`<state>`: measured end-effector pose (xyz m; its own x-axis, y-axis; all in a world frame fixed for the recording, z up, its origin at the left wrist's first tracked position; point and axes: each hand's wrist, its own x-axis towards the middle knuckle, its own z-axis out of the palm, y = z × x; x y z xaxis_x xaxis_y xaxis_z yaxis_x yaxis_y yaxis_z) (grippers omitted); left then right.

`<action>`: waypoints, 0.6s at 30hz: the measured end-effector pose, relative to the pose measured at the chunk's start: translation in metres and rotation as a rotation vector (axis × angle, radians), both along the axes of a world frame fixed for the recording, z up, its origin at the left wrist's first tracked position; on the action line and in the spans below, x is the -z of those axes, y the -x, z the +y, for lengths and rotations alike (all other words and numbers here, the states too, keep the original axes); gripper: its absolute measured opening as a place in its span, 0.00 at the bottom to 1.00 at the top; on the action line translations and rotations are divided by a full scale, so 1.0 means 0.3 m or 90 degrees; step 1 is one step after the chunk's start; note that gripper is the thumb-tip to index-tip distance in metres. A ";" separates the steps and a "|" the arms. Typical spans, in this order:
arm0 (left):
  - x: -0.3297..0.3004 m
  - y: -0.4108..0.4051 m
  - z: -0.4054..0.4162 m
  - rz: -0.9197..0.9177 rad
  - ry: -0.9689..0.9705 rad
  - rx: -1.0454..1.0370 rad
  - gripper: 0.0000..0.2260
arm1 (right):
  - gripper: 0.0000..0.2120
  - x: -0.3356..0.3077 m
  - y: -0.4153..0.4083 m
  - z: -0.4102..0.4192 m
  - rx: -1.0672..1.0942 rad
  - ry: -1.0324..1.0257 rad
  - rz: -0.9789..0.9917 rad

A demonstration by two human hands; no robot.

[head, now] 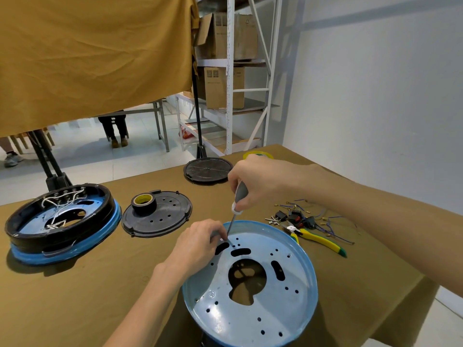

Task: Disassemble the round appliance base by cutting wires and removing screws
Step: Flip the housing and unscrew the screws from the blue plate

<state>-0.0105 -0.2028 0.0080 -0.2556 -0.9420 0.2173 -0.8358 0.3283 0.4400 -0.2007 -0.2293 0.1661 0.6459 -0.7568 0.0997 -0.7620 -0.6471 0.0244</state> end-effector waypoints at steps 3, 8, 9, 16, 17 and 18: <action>-0.002 0.004 -0.003 -0.030 0.018 -0.021 0.08 | 0.13 0.006 0.083 0.016 0.024 -0.017 -0.097; -0.005 0.005 -0.013 -0.077 0.067 0.001 0.08 | 0.13 0.100 0.313 0.023 0.187 -0.147 -0.431; -0.007 0.009 -0.018 -0.090 0.062 0.009 0.08 | 0.13 0.138 0.353 0.024 0.239 -0.193 -0.549; -0.019 0.030 -0.038 -0.094 0.059 -0.016 0.05 | 0.13 0.441 0.389 0.011 0.469 -0.404 -0.760; -0.020 0.032 -0.034 -0.096 0.062 -0.013 0.05 | 0.13 0.470 0.366 0.000 0.458 -0.352 -0.702; -0.019 0.033 -0.029 -0.102 0.068 -0.008 0.05 | 0.13 0.493 0.341 -0.011 0.444 -0.292 -0.629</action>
<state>-0.0204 -0.2115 0.0138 -0.2829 -0.9193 0.2735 -0.8970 0.3545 0.2641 -0.3029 -0.2325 0.0180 -0.0948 -0.9941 -0.0518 -0.5071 0.0930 -0.8568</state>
